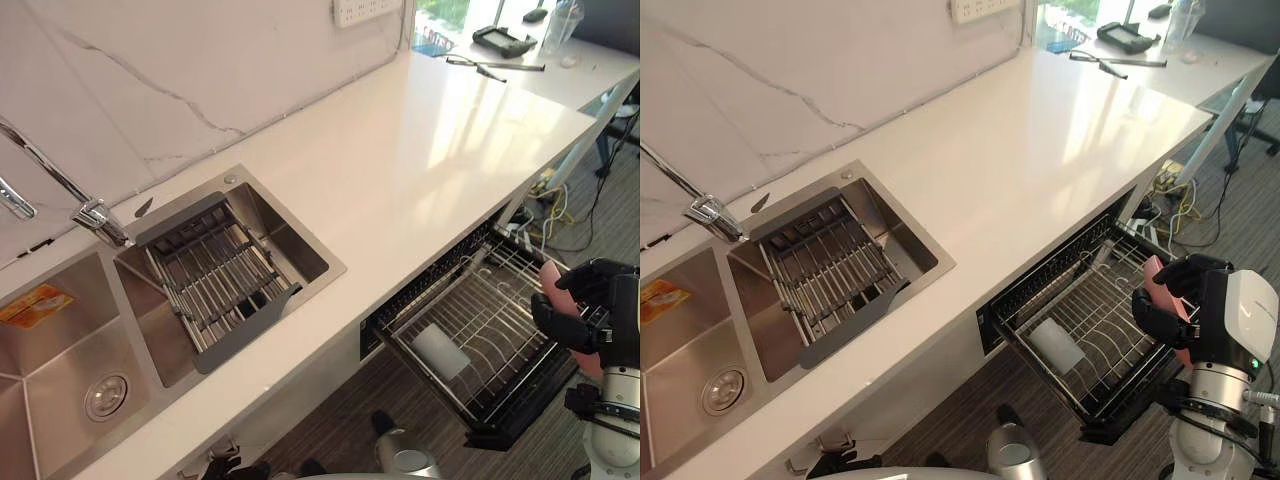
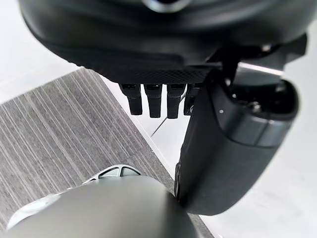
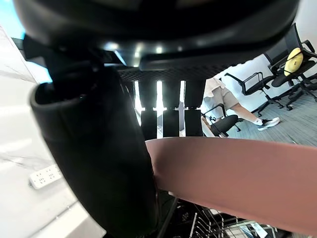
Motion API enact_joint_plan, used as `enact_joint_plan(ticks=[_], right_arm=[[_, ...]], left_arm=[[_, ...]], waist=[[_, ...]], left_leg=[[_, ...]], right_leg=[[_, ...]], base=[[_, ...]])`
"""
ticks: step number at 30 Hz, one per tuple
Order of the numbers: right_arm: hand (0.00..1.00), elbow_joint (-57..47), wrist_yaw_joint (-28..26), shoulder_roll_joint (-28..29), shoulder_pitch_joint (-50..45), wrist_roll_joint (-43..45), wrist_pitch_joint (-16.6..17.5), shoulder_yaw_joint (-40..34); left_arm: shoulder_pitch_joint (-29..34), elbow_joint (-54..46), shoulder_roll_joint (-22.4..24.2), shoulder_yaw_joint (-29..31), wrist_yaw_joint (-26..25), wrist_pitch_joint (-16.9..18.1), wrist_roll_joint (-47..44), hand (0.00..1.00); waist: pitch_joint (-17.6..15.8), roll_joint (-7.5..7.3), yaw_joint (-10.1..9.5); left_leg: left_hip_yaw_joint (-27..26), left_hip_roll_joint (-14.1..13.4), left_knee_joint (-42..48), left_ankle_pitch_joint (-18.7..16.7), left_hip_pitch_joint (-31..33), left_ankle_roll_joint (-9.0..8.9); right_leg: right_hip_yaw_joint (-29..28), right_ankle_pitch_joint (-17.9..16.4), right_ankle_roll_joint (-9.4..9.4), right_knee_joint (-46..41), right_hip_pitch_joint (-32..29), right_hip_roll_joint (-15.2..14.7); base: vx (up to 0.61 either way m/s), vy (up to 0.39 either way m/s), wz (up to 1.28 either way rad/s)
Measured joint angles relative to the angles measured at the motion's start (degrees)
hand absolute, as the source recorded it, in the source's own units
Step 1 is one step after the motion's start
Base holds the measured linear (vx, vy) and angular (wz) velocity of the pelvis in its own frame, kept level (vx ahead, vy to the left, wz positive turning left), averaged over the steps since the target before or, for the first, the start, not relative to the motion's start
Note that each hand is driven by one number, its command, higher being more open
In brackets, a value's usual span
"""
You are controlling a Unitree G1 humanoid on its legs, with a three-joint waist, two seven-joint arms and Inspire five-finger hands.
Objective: Walk over to the sink, pick up the cup, carry it to the dishwasher, place the cup inside the dishwasher, then close the dishwasher door
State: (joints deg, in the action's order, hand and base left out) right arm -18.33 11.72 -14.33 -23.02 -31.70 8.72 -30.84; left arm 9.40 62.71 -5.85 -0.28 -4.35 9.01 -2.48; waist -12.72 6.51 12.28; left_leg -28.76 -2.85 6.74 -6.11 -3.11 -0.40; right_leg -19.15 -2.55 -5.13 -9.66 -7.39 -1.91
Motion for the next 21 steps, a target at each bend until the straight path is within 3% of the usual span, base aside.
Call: enact_joint_plan(ticks=[2, 9, 21], right_arm=[[0.30, 1.57, 0.66, -1.30, 0.73, 0.00, -0.79, -0.47], [0.30, 5.43, 1.77, -4.39, 4.93, 0.03, -1.56, -0.47], [0.30, 17.88, 3.65, -8.87, 14.70, 0.14, -2.25, -0.45]], left_arm=[[-0.48, -0.47, 0.42, -0.67, 0.56, 0.10, 0.01, 0.90], [-0.58, -2.45, 0.88, -2.60, 0.60, 2.15, 0.01, 0.90], [-1.29, -5.32, 0.49, -4.79, 1.29, 4.57, -0.83, 0.90]], waist=[[-1.02, 1.33, 0.36], [-3.39, 3.73, 1.04], [-8.34, 5.22, 0.93]], left_leg=[[0.82, 0.03, 1.65, -0.63, 1.28, 0.37], [2.63, 0.36, 3.55, -0.99, 4.35, 0.69], [4.71, 1.06, 5.05, -0.88, 7.36, 1.78]], right_leg=[[0.62, -0.59, -0.16, -1.34, -0.87, -0.33], [2.14, -1.12, -0.52, -2.46, -2.71, -1.24], [3.88, -2.41, -1.36, -5.72, -5.57, -2.16]], base=[[-0.01, -0.006, 0.18], [-0.01, 0.003, 0.15], [0.02, -0.004, 0.10]])
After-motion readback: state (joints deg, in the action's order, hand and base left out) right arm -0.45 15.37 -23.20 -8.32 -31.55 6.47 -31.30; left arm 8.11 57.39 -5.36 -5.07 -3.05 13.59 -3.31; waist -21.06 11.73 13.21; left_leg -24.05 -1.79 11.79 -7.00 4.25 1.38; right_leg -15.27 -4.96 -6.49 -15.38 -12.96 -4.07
